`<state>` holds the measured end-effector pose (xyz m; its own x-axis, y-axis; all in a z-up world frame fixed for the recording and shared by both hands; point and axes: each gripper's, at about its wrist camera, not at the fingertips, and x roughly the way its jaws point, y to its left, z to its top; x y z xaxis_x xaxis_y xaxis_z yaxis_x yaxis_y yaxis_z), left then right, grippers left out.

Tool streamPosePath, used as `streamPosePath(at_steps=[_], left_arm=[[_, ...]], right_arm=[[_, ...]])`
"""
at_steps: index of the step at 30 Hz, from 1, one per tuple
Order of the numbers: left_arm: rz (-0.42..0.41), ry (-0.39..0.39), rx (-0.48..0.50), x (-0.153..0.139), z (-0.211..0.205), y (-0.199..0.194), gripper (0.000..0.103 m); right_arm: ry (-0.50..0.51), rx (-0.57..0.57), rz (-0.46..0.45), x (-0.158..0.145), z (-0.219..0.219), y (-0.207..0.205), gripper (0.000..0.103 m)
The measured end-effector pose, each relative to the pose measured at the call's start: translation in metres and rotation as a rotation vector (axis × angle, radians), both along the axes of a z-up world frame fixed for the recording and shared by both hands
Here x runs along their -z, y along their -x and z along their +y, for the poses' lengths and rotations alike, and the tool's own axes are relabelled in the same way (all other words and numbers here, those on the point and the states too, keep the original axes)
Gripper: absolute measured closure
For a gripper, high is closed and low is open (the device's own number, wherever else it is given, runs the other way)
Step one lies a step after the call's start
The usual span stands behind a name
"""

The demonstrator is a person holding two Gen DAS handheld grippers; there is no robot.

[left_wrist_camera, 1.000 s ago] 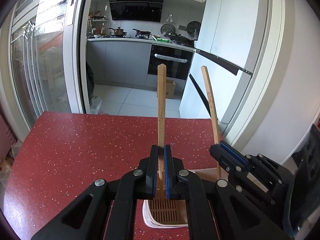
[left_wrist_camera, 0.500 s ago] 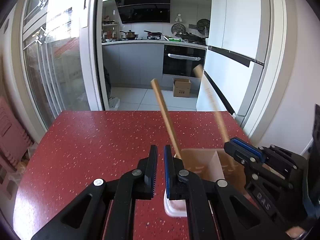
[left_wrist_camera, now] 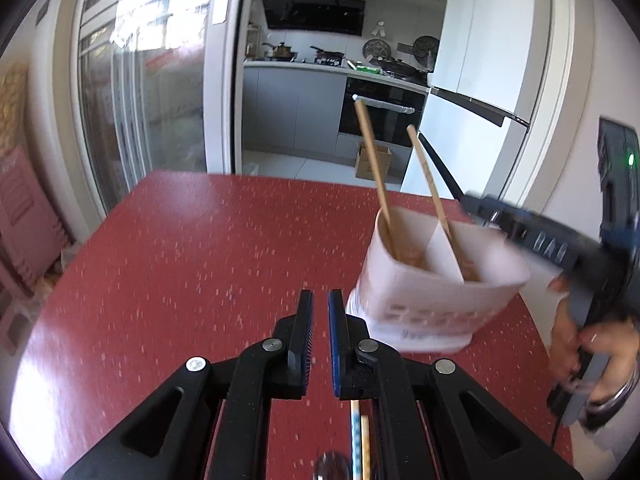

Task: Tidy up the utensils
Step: 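Open the left tool to drop its chopstick into the holder while the right tool releases its chopstick, then move both open tools back down to the utensils on the table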

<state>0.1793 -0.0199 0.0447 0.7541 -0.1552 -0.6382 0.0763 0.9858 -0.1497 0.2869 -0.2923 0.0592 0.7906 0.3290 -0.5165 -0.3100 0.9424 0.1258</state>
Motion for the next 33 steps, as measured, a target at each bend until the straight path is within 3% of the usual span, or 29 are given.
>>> streamPosePath(at_steps=[2, 3, 5, 8, 10, 11, 21, 26, 33], left_arm=[[0.015, 0.010, -0.011, 0.004, 0.005, 0.006, 0.010], [0.020, 0.010, -0.038, 0.006, 0.008, 0.011, 0.000], [-0.013, 0.005, -0.048, 0.008, 0.012, 0.023, 0.000], [0.011, -0.021, -0.035, 0.013, 0.014, 0.035, 0.000], [0.026, -0.034, -0.034, 0.019, 0.017, 0.045, 0.000], [0.036, -0.045, -0.033, 0.023, 0.020, 0.052, 0.000], [0.194, -0.125, -0.006, 0.085, 0.023, 0.111, 0.000], [0.237, -0.118, -0.028, 0.103, 0.029, 0.125, 0.000], [0.259, -0.106, -0.039, 0.111, 0.033, 0.130, 0.000]], right_arm=[[-0.045, 0.010, 0.015, -0.008, -0.008, 0.005, 0.062], [-0.064, 0.012, 0.020, -0.011, -0.012, 0.011, 0.060], [-0.059, 0.022, 0.028, -0.014, -0.015, 0.025, 0.057], [-0.050, 0.031, 0.050, -0.010, -0.019, 0.048, 0.050], [-0.056, 0.030, 0.094, -0.003, -0.021, 0.068, 0.034], [-0.055, 0.034, 0.111, 0.000, -0.021, 0.073, 0.031], [-0.006, 0.040, 0.403, 0.078, -0.012, 0.156, 0.031], [0.028, 0.077, 0.491, 0.106, -0.014, 0.182, 0.031], [-0.053, 0.159, 0.563, 0.120, -0.031, 0.192, 0.031]])
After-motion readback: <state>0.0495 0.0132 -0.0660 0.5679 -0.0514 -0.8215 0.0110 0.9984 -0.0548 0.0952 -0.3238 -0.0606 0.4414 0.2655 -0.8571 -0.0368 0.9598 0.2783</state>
